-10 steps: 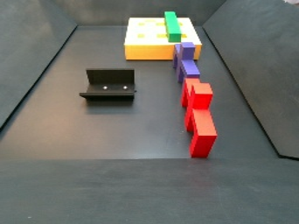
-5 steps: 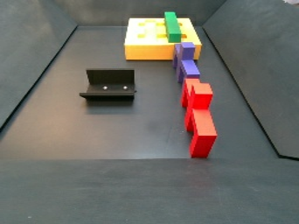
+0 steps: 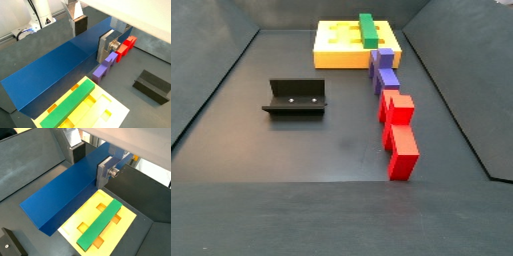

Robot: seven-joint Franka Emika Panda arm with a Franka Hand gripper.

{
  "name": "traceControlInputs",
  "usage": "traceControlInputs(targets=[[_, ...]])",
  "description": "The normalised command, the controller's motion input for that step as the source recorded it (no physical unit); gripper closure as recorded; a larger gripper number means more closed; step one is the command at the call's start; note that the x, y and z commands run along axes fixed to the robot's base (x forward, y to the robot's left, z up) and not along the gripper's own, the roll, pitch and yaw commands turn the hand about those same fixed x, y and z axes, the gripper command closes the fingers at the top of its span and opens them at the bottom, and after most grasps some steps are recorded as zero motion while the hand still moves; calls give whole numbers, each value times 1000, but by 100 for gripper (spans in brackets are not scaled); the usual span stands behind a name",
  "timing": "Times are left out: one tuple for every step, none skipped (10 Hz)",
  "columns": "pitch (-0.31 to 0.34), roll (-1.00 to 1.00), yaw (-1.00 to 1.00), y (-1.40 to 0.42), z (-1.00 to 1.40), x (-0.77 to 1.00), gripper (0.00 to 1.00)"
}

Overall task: Pick up the blue object. Move up. Move to above the board. Insert the blue object.
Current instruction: Insert the blue object.

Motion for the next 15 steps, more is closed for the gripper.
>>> traceControlInputs(targets=[[-29, 0, 0, -3, -120, 69, 100], [-26, 0, 0, -109, -274, 160, 100], [-20, 0, 11, -123, -451, 269, 100], [0, 0, 37, -117, -669, 337, 100], [-20, 61, 71, -94, -883, 311, 100], [-4, 150, 74, -131, -946, 377, 100], [0, 161, 43, -137, -949, 383, 100], [0, 200, 149, -134, -931, 69, 100], [-19, 223, 194, -180, -897, 0, 100], [-53, 223, 231, -277, -889, -54, 100], [-94, 194, 229, -297, -874, 0, 100], [-120, 157, 129, -294, -880, 0, 100], [-137, 40, 0, -83, -960, 154, 100], [-183, 0, -31, -6, -883, 37, 100], [-234, -3, -83, 0, -774, 0, 100]])
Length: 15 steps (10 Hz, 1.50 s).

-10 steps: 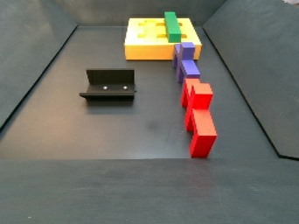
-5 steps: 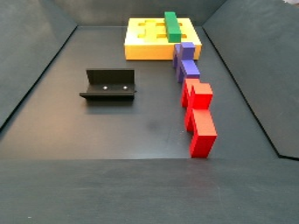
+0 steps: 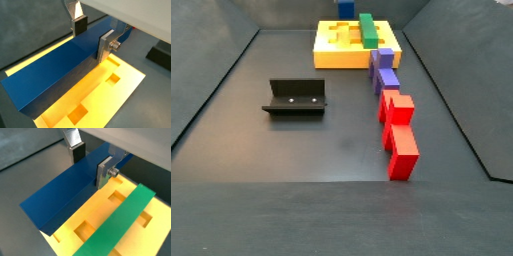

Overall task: Pick up the blue object. Move up. Move to above the board. Insert the blue object.
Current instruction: Insert the blue object.

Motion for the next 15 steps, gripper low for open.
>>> traceControlInputs(targets=[[-256, -80, -71, 0, -691, 20, 100], [-210, -20, -66, 0, -543, 57, 100], [-206, 0, -23, -51, -523, 0, 100], [-134, 4, 0, -51, -486, 31, 100], [-54, 76, 17, -40, -257, 0, 100], [0, 100, 0, 0, -111, 0, 100], [63, 169, 0, 0, -91, 46, 100], [84, 169, 0, 0, -77, 157, 100], [20, 153, 0, 0, -303, 271, 100], [-3, 126, 0, 0, -351, 60, 100], [0, 149, 0, 0, -277, 0, 100], [0, 126, 0, 0, -231, 0, 100], [0, 156, 0, 0, -37, -26, 100], [10, 201, 0, 0, 0, -26, 100], [0, 154, 0, 0, -66, -9, 100]])
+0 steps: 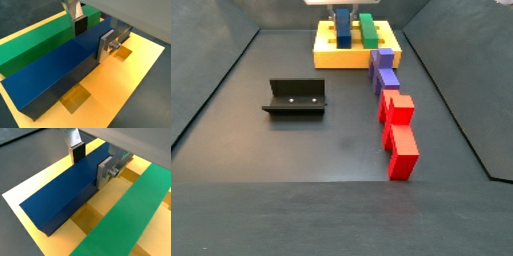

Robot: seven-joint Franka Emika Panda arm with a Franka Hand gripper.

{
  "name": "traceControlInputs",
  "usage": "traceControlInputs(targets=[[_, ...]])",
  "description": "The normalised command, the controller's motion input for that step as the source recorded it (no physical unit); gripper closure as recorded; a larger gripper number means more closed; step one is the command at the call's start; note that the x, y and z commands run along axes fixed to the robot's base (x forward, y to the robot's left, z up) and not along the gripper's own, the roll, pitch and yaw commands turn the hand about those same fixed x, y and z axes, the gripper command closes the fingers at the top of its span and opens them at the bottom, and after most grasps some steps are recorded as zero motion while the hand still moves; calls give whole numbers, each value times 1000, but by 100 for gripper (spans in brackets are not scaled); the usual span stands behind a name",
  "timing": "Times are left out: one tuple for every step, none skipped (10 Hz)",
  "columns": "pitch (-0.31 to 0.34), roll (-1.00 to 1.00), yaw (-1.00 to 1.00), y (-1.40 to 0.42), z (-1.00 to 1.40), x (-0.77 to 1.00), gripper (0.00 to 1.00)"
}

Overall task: Pick up the blue object. Move up. Move to above the board. Insert the blue object.
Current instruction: Insert the blue object.

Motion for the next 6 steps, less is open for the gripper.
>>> traceControlInputs(targets=[[0, 130, 0, 0, -157, 0, 100], [1, 160, 0, 0, -197, 0, 100], [0, 157, 0, 0, -220, -11, 100], [0, 154, 0, 0, -214, 0, 100], [0, 77, 0, 0, -120, 0, 100], [0, 0, 0, 0, 0, 0, 100]])
